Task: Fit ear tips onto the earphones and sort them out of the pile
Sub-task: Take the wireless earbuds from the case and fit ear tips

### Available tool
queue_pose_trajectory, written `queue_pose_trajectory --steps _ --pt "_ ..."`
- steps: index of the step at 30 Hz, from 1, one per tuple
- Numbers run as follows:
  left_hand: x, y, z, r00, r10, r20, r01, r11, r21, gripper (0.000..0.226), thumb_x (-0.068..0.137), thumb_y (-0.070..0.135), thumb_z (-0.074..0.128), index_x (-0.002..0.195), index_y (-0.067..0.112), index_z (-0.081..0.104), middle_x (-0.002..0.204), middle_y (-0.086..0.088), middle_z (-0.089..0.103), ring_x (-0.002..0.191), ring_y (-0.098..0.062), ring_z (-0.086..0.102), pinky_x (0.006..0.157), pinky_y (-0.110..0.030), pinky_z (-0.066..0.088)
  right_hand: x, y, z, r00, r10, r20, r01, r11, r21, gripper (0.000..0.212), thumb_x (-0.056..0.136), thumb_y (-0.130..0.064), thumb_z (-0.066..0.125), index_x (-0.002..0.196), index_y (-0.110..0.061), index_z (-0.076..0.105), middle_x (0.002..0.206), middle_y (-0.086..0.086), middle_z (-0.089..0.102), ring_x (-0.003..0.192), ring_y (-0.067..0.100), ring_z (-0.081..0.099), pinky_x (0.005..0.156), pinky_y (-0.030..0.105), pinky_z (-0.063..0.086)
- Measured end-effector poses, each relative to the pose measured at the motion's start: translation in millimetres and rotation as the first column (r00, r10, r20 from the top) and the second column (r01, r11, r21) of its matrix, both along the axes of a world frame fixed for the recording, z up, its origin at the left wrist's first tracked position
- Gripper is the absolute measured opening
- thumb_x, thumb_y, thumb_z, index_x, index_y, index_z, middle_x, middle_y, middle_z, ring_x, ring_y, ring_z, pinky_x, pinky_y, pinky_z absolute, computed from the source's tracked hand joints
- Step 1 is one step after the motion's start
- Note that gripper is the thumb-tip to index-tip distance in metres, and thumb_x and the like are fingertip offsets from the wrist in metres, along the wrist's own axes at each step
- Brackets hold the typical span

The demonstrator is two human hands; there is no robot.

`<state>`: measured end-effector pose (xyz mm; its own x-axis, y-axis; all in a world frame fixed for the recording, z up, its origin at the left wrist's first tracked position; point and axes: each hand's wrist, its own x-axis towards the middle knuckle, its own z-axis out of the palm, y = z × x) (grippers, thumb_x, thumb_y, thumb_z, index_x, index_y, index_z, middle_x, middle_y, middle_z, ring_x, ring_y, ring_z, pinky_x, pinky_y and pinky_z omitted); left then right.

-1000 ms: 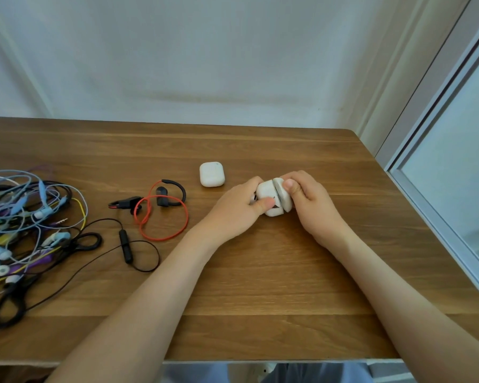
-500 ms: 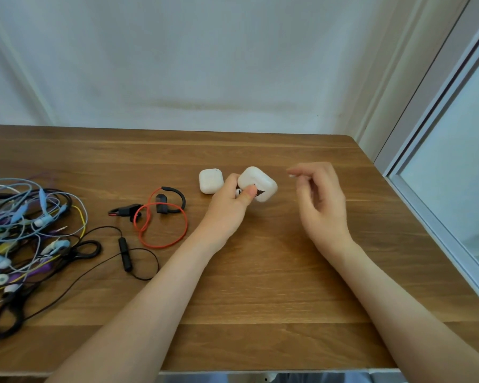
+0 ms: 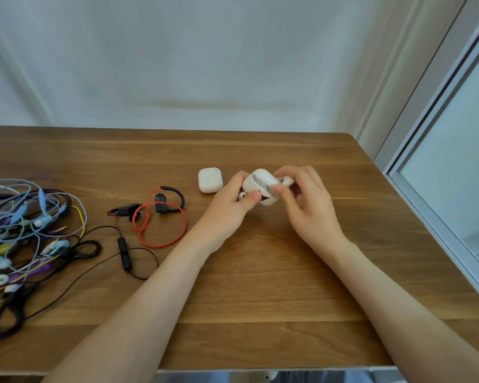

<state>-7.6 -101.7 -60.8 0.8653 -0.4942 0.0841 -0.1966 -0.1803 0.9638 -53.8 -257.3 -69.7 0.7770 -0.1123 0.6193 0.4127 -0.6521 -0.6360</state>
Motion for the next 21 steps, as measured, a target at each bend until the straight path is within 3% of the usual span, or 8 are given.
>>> queue_pose_trajectory --steps 4,9,12,15,19,21 --pt "-1.2 -0.1 -2.0 0.999 -0.032 0.035 0.031 0.999 0.039 0.013 0.098 0.018 0.050 0.096 0.030 0.054 0.093 0.011 0.058 0.090 -0.004 0.053 0.089 -0.028 0.043 2.3 -6.6 0.3 0.995 -0.093 0.036 0.091 0.994 0.052 0.026 0.092 -0.005 0.057 0.113 -0.020 0.058 0.100 -0.009 0.051 0.087 -0.005 0.050 0.075 0.008 0.040" --pt "-1.3 -1.9 -2.0 1.000 -0.015 0.008 0.014 0.999 0.050 0.010 0.099 0.022 0.049 0.104 0.026 0.056 0.103 0.004 0.063 0.103 -0.014 0.056 0.095 -0.034 0.043 2.5 -4.9 -5.0 0.965 -0.032 0.261 0.081 0.980 -0.180 0.031 0.090 0.000 0.058 0.114 -0.016 0.048 0.104 -0.006 0.050 0.094 0.002 0.045 0.082 0.010 0.038" --pt "-0.9 -1.5 -1.2 1.000 0.000 -0.026 0.001 1.000 0.016 0.015 0.100 0.024 0.048 0.112 0.022 0.057 0.110 0.002 0.063 0.107 -0.014 0.055 0.093 -0.027 0.041 3.5 -1.4 -8.2 0.958 0.121 0.261 -0.033 0.947 -0.320 0.018 0.092 -0.004 0.055 0.107 -0.013 0.049 0.099 0.007 0.060 0.095 0.014 0.053 0.084 0.019 0.042" --pt "-1.4 -1.7 -0.3 1.000 0.009 -0.024 -0.009 1.000 -0.017 0.014 0.100 0.023 0.047 0.111 0.021 0.056 0.105 0.006 0.062 0.101 -0.008 0.054 0.088 -0.024 0.041 4.7 -2.2 -8.0 0.957 0.100 0.271 -0.006 0.945 -0.327 0.016 0.093 -0.007 0.053 0.108 -0.003 0.059 0.103 0.013 0.063 0.098 0.020 0.056 0.086 0.024 0.046" --pt "0.1 -1.4 1.6 0.997 0.057 -0.058 -0.063 0.992 -0.108 0.012 0.100 0.020 0.047 0.109 0.023 0.054 0.098 0.014 0.058 0.091 0.003 0.051 0.078 -0.017 0.038 3.0 -5.8 -6.5 0.970 0.029 0.242 0.049 0.950 -0.309 0.024 0.093 -0.014 0.056 0.112 0.000 0.061 0.102 0.010 0.063 0.092 0.015 0.054 0.085 0.018 0.044" --pt "0.6 -0.8 2.8 0.996 0.041 -0.076 -0.050 0.990 -0.131 0.014 0.099 0.020 0.048 0.110 0.025 0.055 0.101 0.013 0.059 0.095 0.001 0.052 0.079 -0.017 0.039 1.3 -4.4 -6.9 0.984 0.015 0.178 0.032 0.965 -0.260 0.027 0.093 -0.021 0.056 0.115 -0.005 0.056 0.100 0.001 0.060 0.086 0.006 0.051 0.078 0.015 0.044"
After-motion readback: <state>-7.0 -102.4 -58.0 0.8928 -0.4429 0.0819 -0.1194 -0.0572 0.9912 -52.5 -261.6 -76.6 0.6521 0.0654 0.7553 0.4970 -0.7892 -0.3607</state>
